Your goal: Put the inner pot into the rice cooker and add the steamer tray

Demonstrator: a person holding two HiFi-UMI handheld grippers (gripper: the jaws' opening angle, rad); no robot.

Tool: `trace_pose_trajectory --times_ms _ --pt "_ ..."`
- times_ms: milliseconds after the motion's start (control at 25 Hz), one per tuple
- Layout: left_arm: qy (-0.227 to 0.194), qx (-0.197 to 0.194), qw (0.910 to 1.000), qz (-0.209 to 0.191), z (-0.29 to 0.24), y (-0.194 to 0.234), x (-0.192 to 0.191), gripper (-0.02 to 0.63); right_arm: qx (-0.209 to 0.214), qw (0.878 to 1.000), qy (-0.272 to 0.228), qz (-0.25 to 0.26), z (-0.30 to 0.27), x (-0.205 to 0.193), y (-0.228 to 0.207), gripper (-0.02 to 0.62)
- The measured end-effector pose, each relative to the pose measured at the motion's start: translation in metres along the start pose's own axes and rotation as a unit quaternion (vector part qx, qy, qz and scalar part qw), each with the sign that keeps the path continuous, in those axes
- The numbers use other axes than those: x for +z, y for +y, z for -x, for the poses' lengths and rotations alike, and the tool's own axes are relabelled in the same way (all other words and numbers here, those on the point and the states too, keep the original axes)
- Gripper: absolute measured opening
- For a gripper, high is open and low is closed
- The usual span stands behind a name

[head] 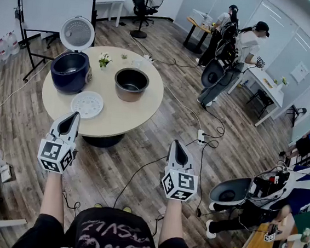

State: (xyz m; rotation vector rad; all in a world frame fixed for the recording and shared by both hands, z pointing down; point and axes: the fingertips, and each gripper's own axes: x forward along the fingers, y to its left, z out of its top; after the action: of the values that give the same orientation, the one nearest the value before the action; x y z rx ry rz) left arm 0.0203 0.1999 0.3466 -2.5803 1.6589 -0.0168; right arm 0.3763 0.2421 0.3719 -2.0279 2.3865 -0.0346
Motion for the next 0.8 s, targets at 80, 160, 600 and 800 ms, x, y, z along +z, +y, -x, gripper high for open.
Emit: trace_pose_trajectory --times_ms 80,160,600,800 --pt "0.002 0.002 1.0000 -0.001 0.0011 0.0028 0.0008 0.008 0.000 1.000 0.000 0.002 -0.0007 0.0008 0.0040 0.003" --pt "0.002 0.003 1.0000 -0.001 0.0027 0.0045 0.0011 0.008 0.001 1.000 -0.001 0.004 -0.0010 0.0019 0.0071 0.003" --pt "0.001 0.008 0.9999 0.009 0.0051 0.0053 0.0005 0.008 0.015 1.000 -0.006 -0.019 -0.0003 0.0020 0.0098 0.006" --pt "0.004 0.011 0.9999 0.005 0.0042 0.0041 -0.0002 0.008 0.010 1.000 -0.008 -0.011 0.0008 0.0021 0.0082 0.005"
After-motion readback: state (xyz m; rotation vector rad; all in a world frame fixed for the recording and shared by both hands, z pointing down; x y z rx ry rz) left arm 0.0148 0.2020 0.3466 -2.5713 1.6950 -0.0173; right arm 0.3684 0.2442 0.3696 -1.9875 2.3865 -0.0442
